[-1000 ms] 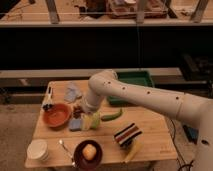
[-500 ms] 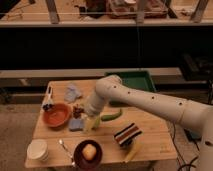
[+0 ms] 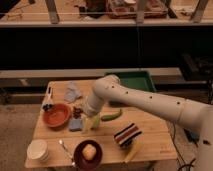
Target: Place sponge in red bowl
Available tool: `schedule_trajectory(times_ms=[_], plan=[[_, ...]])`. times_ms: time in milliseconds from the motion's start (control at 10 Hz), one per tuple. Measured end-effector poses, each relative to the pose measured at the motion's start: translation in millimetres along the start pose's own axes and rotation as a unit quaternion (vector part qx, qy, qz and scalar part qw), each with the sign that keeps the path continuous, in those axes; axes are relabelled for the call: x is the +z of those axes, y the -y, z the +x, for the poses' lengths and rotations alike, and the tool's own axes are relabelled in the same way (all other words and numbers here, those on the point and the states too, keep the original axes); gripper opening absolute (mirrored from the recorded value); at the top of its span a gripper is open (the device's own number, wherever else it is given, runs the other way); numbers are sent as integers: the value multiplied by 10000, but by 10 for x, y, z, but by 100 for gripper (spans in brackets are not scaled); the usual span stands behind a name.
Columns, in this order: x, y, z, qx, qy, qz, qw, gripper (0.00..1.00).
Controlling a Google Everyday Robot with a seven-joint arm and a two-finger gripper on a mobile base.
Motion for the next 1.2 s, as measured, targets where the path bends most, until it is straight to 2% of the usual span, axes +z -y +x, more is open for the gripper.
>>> schedule_trajectory(times_ms=[500,700,1200], plan=[[94,1,73,216,-243,-209,9993,80],[180,-20,150,260,-425,-295,9983,80],[329,98,458,449,-782,-306,9955,80]])
